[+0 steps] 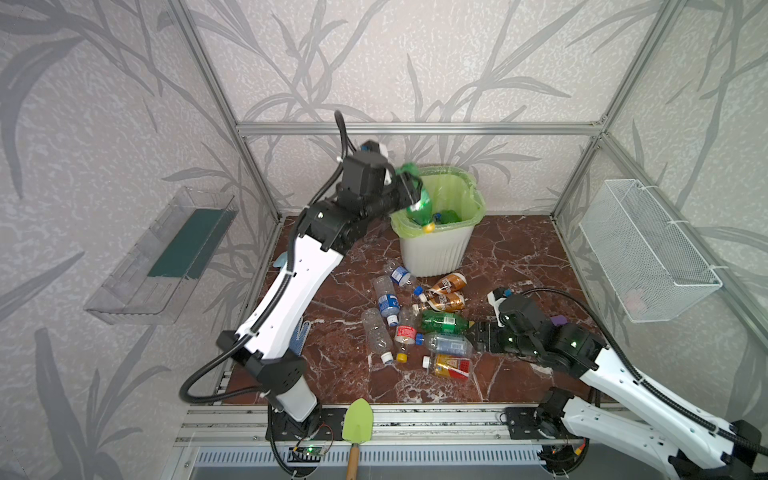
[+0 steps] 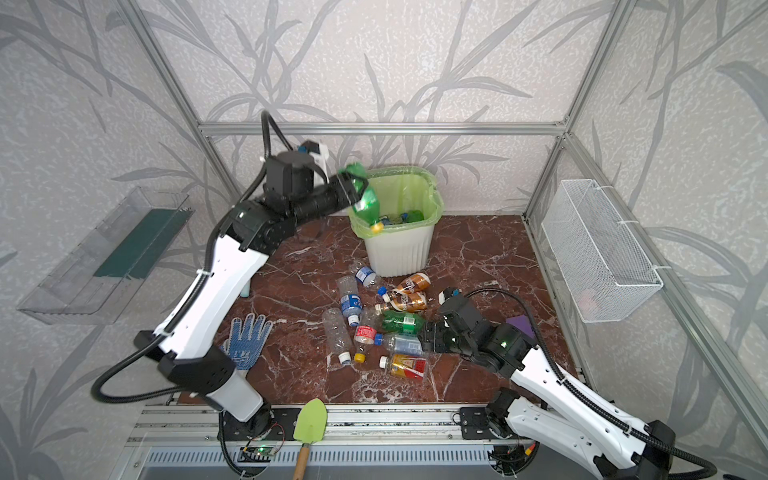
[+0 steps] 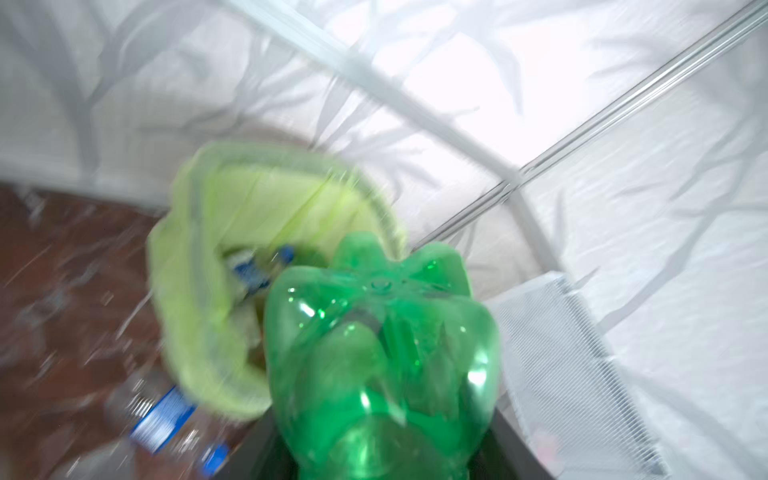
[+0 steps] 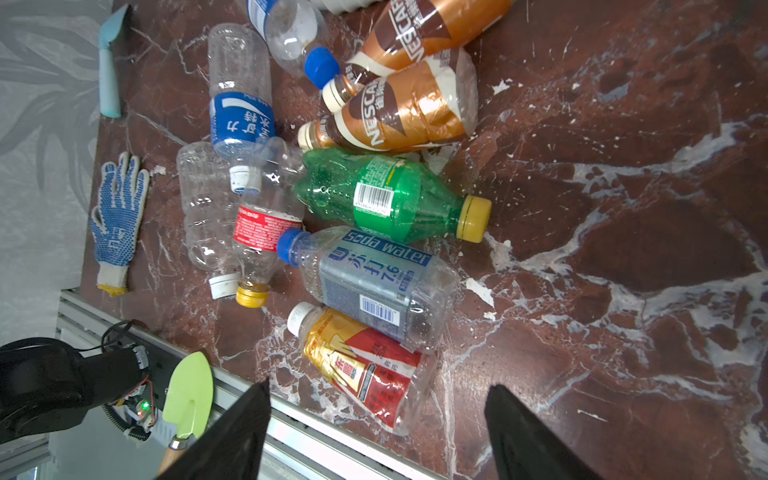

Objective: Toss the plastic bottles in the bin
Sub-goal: 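Lift the green bottle over the bin with the left gripper and release it, then draw the open left gripper back from the bin toward the bottles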

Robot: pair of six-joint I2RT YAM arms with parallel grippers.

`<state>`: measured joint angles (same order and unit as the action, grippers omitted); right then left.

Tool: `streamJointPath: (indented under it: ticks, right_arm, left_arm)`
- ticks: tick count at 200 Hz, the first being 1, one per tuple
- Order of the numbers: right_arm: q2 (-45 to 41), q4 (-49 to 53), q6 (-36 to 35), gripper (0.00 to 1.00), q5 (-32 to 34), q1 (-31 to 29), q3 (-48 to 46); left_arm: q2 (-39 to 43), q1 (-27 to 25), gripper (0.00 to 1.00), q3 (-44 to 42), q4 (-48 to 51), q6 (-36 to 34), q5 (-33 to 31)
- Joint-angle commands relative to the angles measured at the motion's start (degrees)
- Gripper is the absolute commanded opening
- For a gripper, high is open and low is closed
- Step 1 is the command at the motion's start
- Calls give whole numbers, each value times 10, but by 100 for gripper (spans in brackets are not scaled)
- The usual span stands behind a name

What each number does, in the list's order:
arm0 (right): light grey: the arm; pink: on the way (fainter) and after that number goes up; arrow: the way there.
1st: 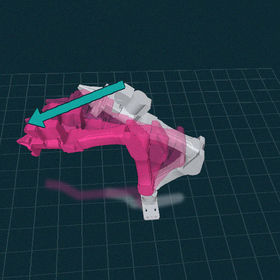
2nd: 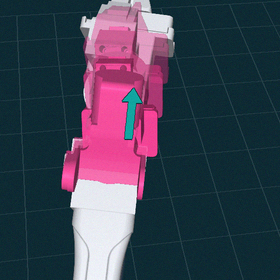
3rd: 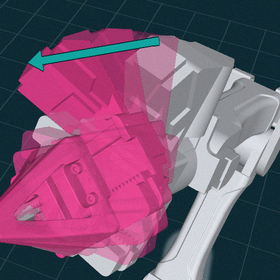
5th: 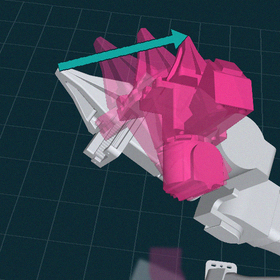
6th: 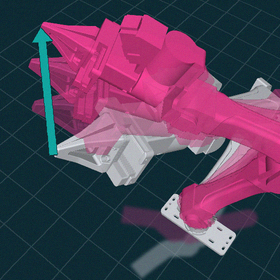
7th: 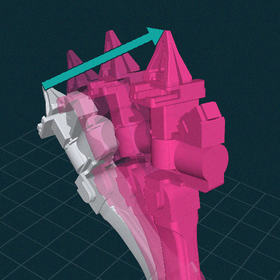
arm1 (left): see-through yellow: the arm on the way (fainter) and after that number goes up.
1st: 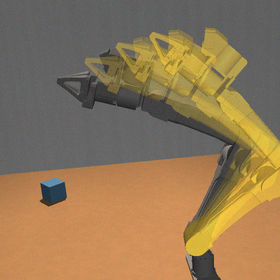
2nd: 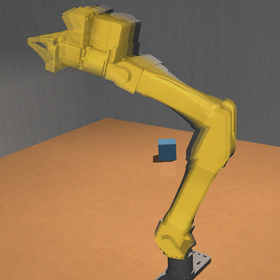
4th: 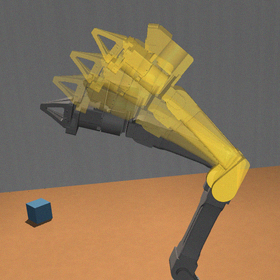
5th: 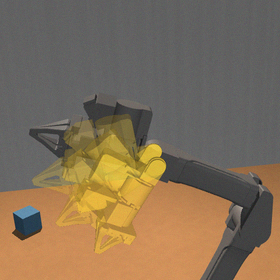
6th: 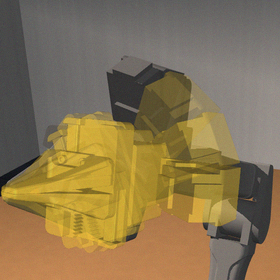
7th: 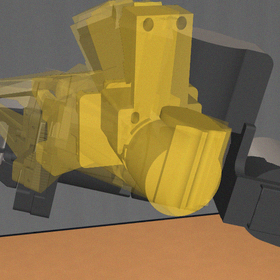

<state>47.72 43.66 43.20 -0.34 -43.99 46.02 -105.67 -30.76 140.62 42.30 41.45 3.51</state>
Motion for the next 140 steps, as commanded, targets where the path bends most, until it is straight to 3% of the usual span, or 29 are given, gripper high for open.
streamJointPath:
  ticks: [1, 8, 12, 25, 42, 69, 83, 94, 126, 140]
  right_arm:
    - [-15, 31, 11, 82, 15, 4, 24]
    - [-16, 37, 11, 84, 18, 4, 27]
    - [-17, 41, 11, 84, 18, 4, 28]
    - [-17, 44, 12, 85, 23, 4, 31]
    - [-11, 40, 13, 86, 25, 5, 30]
    - [11, 24, 11, 86, 11, 7, 29]
    - [17, 17, 14, 86, 6, 7, 28]
    - [18, 15, 19, 86, 4, 7, 25]
    - [24, 24, 32, 85, -5, 7, 17]
    - [34, 37, 32, 84, -16, 6, 15]
  left_arm:
    - [-200, 59, 76, 394, 105, 23, 69]
    - [-188, 74, 96, 341, 60, 53, 109]
    - [-169, 77, 99, 301, 41, 53, 112]
    - [-93, 60, 99, 187, -3, 7, 78]
    - [-9, 44, 99, 68, -82, -23, 88]
    - [22, 33, 99, 106, -24, -59, 113]
    - [50, 27, 98, 83, 0, -72, 121]
    - [90, 26, 97, 20, -6, -74, 121]
    - [255, 26, 95, -298, -105, -58, 76]
    - [298, 29, 95, -372, -86, -57, 53]
